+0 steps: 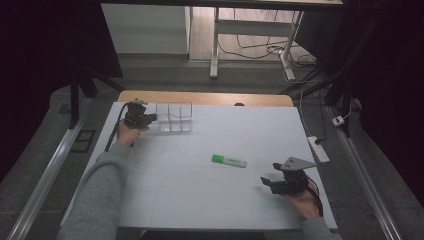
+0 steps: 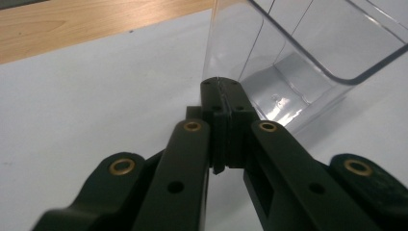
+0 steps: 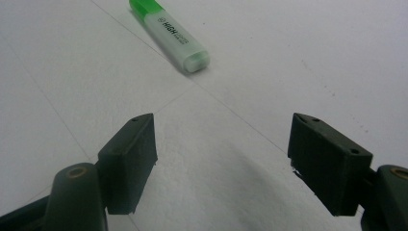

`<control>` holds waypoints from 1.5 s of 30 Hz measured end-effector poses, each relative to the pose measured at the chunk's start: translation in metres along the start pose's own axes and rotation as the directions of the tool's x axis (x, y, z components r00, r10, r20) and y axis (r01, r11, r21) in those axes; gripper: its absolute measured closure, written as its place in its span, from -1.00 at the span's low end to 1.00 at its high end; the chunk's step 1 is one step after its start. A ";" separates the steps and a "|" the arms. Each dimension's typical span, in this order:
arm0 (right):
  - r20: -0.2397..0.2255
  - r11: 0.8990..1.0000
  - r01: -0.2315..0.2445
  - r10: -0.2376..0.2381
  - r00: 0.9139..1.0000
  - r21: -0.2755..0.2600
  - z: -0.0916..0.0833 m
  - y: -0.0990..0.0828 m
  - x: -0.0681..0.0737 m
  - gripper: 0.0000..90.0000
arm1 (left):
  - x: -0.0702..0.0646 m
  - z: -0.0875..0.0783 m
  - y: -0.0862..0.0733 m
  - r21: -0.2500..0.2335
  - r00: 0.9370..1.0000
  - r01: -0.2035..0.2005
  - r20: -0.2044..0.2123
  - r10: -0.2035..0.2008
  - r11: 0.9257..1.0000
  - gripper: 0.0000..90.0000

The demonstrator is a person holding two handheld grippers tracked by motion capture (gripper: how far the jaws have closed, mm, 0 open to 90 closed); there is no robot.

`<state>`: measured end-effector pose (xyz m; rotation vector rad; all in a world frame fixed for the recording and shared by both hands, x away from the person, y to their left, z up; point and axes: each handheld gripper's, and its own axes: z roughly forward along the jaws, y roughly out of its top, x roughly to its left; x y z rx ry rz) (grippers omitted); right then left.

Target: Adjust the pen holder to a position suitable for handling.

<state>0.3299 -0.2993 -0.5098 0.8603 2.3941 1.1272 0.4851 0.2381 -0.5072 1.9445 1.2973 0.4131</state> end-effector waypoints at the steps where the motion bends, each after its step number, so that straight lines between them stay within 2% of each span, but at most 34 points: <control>1: 0.000 1.000 0.001 -0.001 1.000 -0.001 0.000 0.000 0.000 -0.45 | -0.001 0.001 0.001 0.001 1.000 -0.002 0.002 0.002 1.000 0.98; 14: -0.001 1.000 0.002 -0.002 1.000 -0.002 0.000 0.000 0.000 -0.45 | -0.014 0.011 0.009 -0.005 1.000 -0.006 0.020 0.006 1.000 0.98; 45: -0.006 1.000 0.002 -0.002 1.000 0.006 0.000 -0.002 0.000 -0.45 | -0.045 0.030 0.028 0.005 0.997 -0.051 0.052 0.050 0.999 0.98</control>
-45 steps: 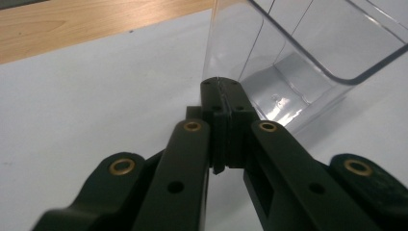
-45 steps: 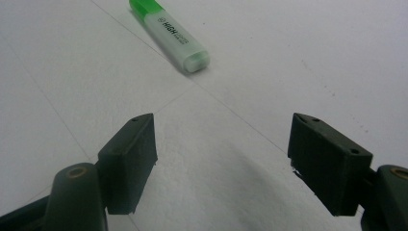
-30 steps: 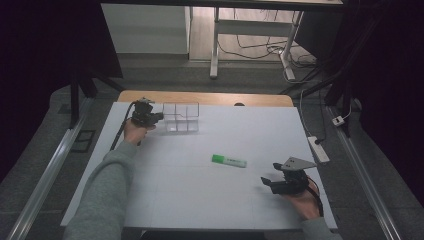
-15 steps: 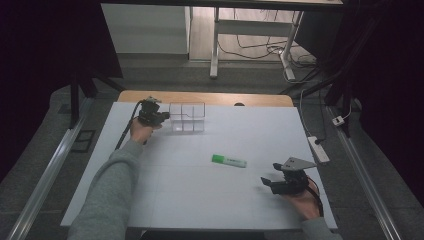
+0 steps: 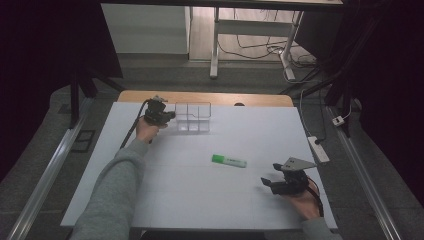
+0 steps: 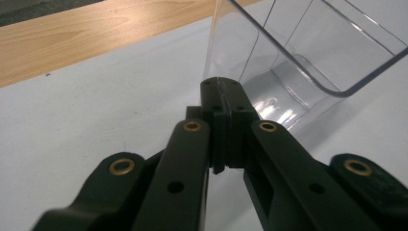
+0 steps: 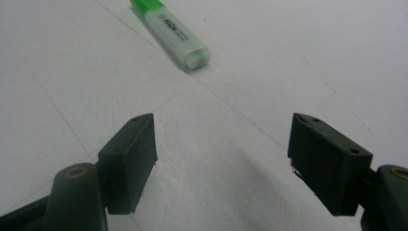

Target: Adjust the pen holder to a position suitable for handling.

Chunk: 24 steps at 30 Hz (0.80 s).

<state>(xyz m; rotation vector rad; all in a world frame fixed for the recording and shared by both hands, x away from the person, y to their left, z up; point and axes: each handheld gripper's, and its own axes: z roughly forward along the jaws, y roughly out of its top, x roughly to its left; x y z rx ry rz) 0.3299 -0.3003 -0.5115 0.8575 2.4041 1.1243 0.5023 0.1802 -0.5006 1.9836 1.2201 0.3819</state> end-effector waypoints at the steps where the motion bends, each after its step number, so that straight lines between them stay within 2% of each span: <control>1: -0.002 1.000 0.000 0.000 1.000 -0.001 0.000 0.000 0.000 -0.45 | -0.001 0.001 0.000 0.000 1.000 -0.003 0.003 0.003 1.000 0.98; 10: 0.003 1.000 0.001 -0.001 1.000 0.002 0.000 0.000 0.000 -0.45 | -0.011 0.006 0.005 -0.002 1.000 -0.007 0.024 0.007 1.000 0.98; 24: 0.000 1.000 0.001 -0.001 1.000 0.003 0.000 0.000 0.000 -0.45 | -0.028 0.016 0.010 0.002 0.999 -0.035 0.042 0.035 0.999 0.98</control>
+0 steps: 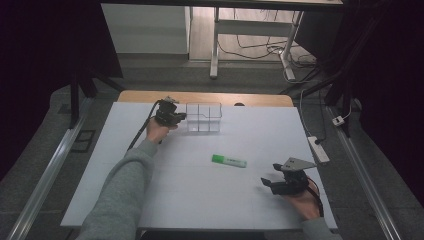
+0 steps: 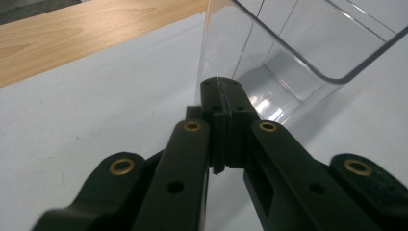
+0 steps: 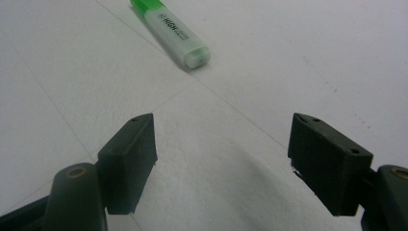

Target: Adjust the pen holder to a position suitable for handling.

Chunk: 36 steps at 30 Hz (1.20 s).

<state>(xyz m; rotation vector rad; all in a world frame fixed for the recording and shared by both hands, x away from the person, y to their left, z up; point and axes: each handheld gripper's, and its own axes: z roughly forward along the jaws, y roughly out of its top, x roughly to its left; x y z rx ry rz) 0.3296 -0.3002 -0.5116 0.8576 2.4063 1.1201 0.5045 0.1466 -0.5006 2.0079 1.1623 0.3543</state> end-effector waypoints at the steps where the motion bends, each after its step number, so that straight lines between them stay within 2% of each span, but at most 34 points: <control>1: 0.000 1.000 0.000 0.000 1.000 0.000 0.000 0.000 0.000 -0.45 | -0.001 0.001 0.000 0.002 1.000 -0.002 0.000 0.002 1.000 0.98; 18: 0.003 1.000 -0.003 0.003 1.000 -0.002 -0.002 0.000 -0.001 -0.45 | -0.007 0.008 0.008 0.004 1.000 -0.016 0.012 0.016 1.000 0.98; 20: 0.005 1.000 -0.006 0.006 1.000 -0.004 -0.002 -0.001 -0.001 -0.45 | -0.007 0.006 0.008 0.008 1.000 -0.025 -0.003 0.025 1.000 0.98; 24: 0.006 1.000 -0.006 0.006 1.000 -0.002 -0.003 -0.001 -0.001 -0.45 | -0.003 -0.004 0.004 0.006 1.000 -0.025 0.000 0.025 1.000 0.98; 30: 0.002 1.000 -0.012 0.012 1.000 -0.013 -0.002 -0.001 -0.002 -0.45 | 0.000 -0.029 -0.012 -0.007 0.999 -0.033 -0.001 0.033 0.999 0.98; 34: -0.005 1.000 -0.008 0.008 1.000 -0.019 -0.002 0.001 -0.001 -0.45 | -0.002 -0.048 -0.024 -0.029 1.000 -0.009 0.028 0.010 1.000 0.97; 35: -0.008 1.000 -0.008 0.008 1.000 -0.019 -0.002 0.001 -0.001 -0.45 | -0.005 -0.058 -0.029 -0.039 0.999 -0.017 0.037 0.019 0.999 0.96; 36: -0.008 1.000 -0.008 0.008 1.000 -0.019 -0.002 0.001 -0.001 -0.45 | -0.005 -0.058 -0.029 -0.039 0.999 -0.017 0.037 0.019 0.999 0.93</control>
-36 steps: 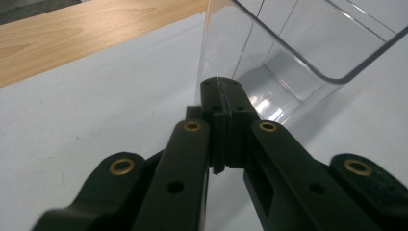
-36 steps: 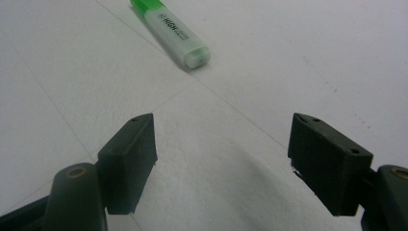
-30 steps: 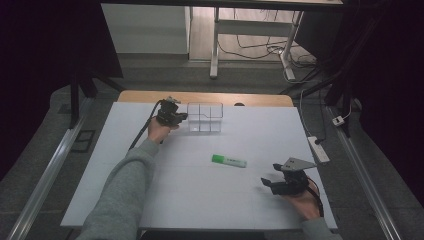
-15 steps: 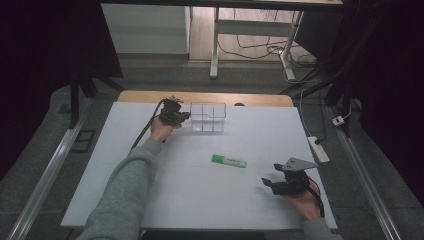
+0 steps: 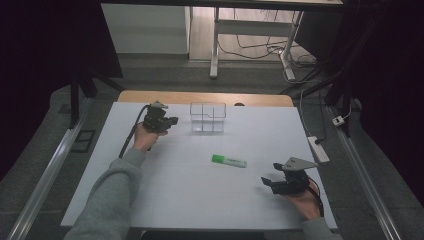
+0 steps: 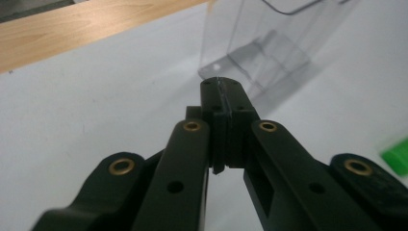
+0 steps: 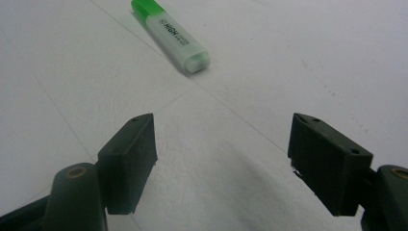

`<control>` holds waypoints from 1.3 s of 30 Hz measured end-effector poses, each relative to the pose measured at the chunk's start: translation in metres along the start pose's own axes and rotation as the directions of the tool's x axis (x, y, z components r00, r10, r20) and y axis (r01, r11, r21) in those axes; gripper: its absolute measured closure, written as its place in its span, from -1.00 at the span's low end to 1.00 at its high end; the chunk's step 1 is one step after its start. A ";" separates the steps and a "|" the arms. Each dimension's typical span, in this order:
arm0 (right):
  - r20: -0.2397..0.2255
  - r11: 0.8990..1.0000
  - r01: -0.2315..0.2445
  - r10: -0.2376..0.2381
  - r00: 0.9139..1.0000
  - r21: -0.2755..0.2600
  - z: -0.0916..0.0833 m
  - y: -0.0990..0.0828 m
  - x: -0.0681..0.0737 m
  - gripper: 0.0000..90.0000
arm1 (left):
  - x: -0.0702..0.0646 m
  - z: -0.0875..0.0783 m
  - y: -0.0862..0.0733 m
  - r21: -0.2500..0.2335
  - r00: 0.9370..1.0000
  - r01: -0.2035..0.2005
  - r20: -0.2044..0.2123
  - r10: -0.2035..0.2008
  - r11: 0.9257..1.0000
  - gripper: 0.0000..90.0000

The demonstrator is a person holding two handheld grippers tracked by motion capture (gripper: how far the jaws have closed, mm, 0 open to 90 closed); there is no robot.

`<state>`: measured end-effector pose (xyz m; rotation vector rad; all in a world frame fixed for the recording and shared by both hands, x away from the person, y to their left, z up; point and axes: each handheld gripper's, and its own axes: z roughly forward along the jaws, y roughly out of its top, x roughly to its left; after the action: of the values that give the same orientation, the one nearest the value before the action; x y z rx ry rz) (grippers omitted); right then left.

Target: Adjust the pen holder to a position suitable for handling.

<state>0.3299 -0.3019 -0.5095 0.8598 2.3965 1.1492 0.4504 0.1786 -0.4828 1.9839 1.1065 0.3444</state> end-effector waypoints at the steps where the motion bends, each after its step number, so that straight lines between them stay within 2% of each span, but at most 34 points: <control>1: -0.002 1.000 -0.003 0.003 1.000 -0.005 0.000 0.000 -0.001 -0.45 | -0.002 -0.005 -0.003 -0.002 1.000 -0.008 0.007 0.008 1.000 0.89; 2: -0.002 1.000 -0.003 0.003 1.000 -0.005 0.000 0.000 -0.001 -0.45 | -0.004 -0.010 -0.006 -0.007 1.000 -0.014 0.011 0.014 1.000 0.89; 5: -0.008 1.000 -0.005 0.005 1.000 -0.015 0.000 0.001 -0.002 -0.45 | -0.008 -0.025 -0.016 -0.025 0.999 -0.008 0.032 0.009 1.000 0.64; 6: -0.008 1.000 -0.005 0.005 1.000 -0.015 0.000 0.001 -0.002 -0.45 | -0.009 -0.030 -0.020 -0.025 1.000 -0.007 0.030 0.008 1.000 0.64; 8: -0.008 1.000 -0.001 0.001 1.000 -0.014 0.000 0.002 -0.002 -0.45 | -0.011 -0.039 -0.028 -0.034 1.000 -0.006 0.027 0.007 0.999 0.48; 9: -0.011 1.000 0.001 -0.002 1.000 -0.021 0.000 0.003 -0.002 -0.45 | -0.012 -0.043 -0.032 -0.032 1.000 -0.009 0.025 0.010 0.999 0.34; 10: -0.011 1.000 0.001 -0.002 1.000 -0.021 0.000 0.003 -0.002 -0.45 | -0.014 -0.048 -0.036 -0.034 1.000 -0.011 0.020 0.012 0.999 0.34; 11: -0.015 1.000 0.004 -0.004 1.000 -0.024 0.000 0.004 -0.003 -0.45 | -0.015 -0.052 -0.040 -0.036 1.000 -0.014 0.018 0.014 0.999 0.22; 18: -0.003 1.000 0.000 0.000 1.000 -0.030 -0.003 0.004 -0.005 -0.44 | -0.025 -0.073 -0.066 -0.024 0.999 -0.040 0.023 0.041 0.999 -0.01; 23: -0.003 0.999 -0.004 0.003 1.000 -0.043 -0.007 0.005 -0.007 -0.44 | -0.037 -0.085 -0.077 -0.020 0.996 -0.084 -0.006 0.084 0.996 -0.11; 26: -0.003 0.999 -0.001 0.001 1.000 -0.043 -0.007 0.005 -0.008 -0.44 | -0.043 -0.093 -0.084 -0.040 0.997 -0.079 -0.006 0.079 0.996 -0.12; 30: -0.008 0.999 0.009 -0.010 1.000 -0.042 -0.008 0.004 -0.007 -0.44 | -0.051 -0.101 -0.095 -0.028 0.994 -0.105 -0.019 0.104 0.994 -0.17; 34: -0.004 0.999 0.012 -0.013 1.000 -0.043 -0.010 0.004 -0.007 -0.44 | -0.053 -0.112 -0.108 -0.051 0.997 -0.074 -0.018 0.073 0.996 -0.20; 39: 0.000 0.999 0.013 -0.013 1.000 -0.047 -0.012 0.004 -0.007 -0.44 | -0.056 -0.120 -0.122 -0.047 0.997 -0.077 -0.032 0.075 0.996 -0.23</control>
<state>0.3302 -0.3109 -0.4984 0.8276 2.3620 1.1951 0.2789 0.2305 -0.4929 1.9874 1.0338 0.4392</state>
